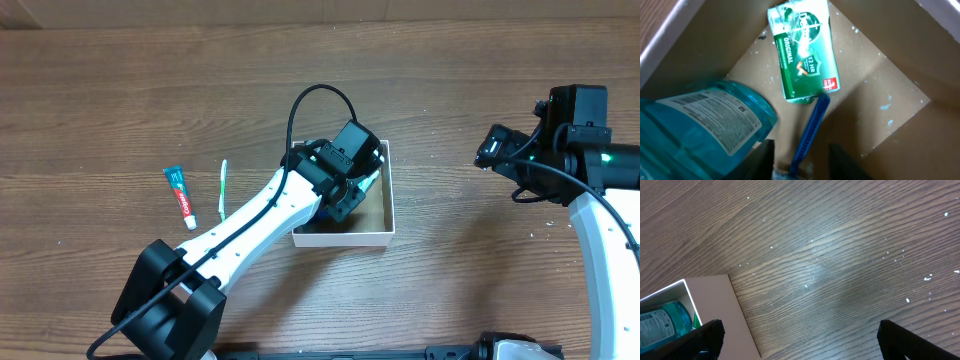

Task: Pack container
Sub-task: 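Place the razor into the box and open the left gripper, then grasp the Colgate toothpaste tube with the left gripper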

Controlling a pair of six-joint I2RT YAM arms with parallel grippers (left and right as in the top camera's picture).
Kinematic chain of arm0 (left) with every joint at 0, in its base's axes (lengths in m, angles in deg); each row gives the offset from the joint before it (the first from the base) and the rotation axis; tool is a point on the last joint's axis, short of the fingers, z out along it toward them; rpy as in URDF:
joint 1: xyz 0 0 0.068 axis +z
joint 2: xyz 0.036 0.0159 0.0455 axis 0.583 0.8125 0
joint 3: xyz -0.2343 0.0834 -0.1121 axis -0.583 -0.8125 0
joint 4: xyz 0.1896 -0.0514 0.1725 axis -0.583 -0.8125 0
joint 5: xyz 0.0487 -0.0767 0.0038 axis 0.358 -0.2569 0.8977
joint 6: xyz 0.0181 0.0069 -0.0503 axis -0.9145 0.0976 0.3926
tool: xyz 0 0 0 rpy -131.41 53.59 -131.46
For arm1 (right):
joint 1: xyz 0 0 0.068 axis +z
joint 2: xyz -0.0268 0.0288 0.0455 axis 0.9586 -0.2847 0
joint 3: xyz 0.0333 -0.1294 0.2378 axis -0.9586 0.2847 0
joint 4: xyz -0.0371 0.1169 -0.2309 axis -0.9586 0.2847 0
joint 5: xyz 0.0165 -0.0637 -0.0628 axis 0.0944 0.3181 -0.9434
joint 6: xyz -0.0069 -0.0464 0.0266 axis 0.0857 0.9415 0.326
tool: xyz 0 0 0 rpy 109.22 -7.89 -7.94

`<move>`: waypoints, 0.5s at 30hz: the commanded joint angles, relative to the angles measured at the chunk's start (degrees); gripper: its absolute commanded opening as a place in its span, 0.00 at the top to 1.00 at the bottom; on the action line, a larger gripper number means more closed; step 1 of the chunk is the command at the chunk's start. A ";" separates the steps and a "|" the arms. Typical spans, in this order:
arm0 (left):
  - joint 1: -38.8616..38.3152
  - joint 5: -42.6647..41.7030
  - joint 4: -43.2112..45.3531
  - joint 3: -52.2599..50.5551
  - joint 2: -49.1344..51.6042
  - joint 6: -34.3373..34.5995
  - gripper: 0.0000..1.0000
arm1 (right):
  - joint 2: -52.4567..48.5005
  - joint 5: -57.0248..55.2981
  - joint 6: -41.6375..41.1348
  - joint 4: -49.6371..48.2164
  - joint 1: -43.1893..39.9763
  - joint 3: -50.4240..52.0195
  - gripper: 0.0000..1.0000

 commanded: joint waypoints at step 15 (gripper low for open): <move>29.73 11.82 -26.93 13.73 -20.85 30.51 0.10 | 0.26 0.09 0.37 -0.37 -0.15 0.20 0.00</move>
